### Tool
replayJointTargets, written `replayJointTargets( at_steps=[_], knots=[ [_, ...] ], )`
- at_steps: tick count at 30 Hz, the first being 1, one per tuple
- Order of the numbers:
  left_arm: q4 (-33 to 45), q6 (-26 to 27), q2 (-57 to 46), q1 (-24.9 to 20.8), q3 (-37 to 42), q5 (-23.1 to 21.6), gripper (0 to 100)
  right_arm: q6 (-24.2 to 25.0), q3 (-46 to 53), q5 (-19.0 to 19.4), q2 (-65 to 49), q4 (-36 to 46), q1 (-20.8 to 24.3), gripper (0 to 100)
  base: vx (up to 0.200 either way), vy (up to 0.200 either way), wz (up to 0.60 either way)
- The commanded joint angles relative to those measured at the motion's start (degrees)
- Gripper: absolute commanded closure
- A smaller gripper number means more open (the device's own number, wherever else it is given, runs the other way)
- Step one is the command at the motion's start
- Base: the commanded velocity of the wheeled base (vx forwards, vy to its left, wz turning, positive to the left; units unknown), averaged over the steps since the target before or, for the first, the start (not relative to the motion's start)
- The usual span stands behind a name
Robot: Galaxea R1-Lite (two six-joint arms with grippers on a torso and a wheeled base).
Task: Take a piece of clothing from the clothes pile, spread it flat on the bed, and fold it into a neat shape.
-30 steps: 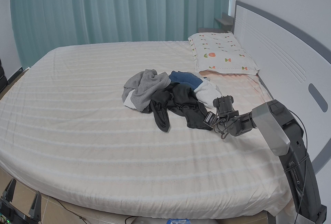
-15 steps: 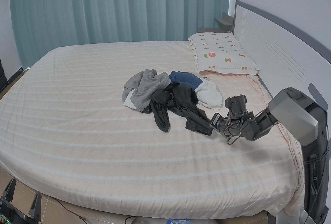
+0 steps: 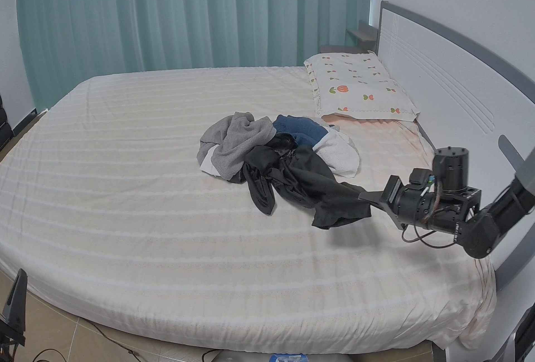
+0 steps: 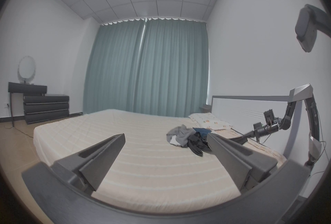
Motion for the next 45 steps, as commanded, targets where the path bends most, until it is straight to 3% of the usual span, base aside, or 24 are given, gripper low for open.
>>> replayJointTargets(
  at_steps=[1,7,9,13,16,25,26,29,36,45],
  knots=[
    [-0.53,1.28,19.69,-1.83,-2.38,-7.07,0,0.97,8.27,2.71,-16.69,-3.89,1.9,100,0.0,0.0,0.0],
    [-3.95,2.95,32.78,-5.87,-2.47,-7.6,0,1.23,10.12,1.92,-19.5,-3.89,5.86,100,0.0,0.0,0.0],
    [-8.79,2.78,38.85,-10.36,-2.38,-7.07,0,1.06,10.12,1.83,-20.47,-3.81,7.18,100,0.0,0.0,0.0],
    [-13.27,3.31,46.23,-14.66,-2.56,-4.17,0,0.79,10.82,1.3,-20.29,-3.81,8.94,100,0.0,0.0,0.0],
    [-17.84,2.43,55.72,-20.2,-3.26,-1.36,0,0.62,10.82,-1.24,-20.12,-3.81,9.9,100,0.0,0.0,0.0],
    [-30.94,-0.3,73.56,-28.72,-5.11,2.42,0,0.53,11.26,-2.56,-20.29,-3.63,11.66,100,0.0,0.0,0.0],
    [-35.15,-2.32,80.15,-31.36,-7.66,4.88,0,0.62,11.26,-2.56,-20.38,-3.63,11.66,100,0.0,0.0,0.0],
    [-38.49,-4.69,86.66,-34.7,-11.17,6.99,0,0.62,11.17,-2.56,-20.12,-3.63,11.66,100,0.0,0.0,0.0],
    [-44.21,-4.52,100.46,-36.72,-20.23,12.53,0,0.71,11.0,-2.56,-19.5,-3.63,11.57,100,0.0,0.0,0.0],
    [-46.05,-4.96,112.06,-36.46,-31.04,12.97,0,0.62,10.3,-2.65,-19.85,-3.63,12.45,100,0.0,0.0,0.0]
  ],
)
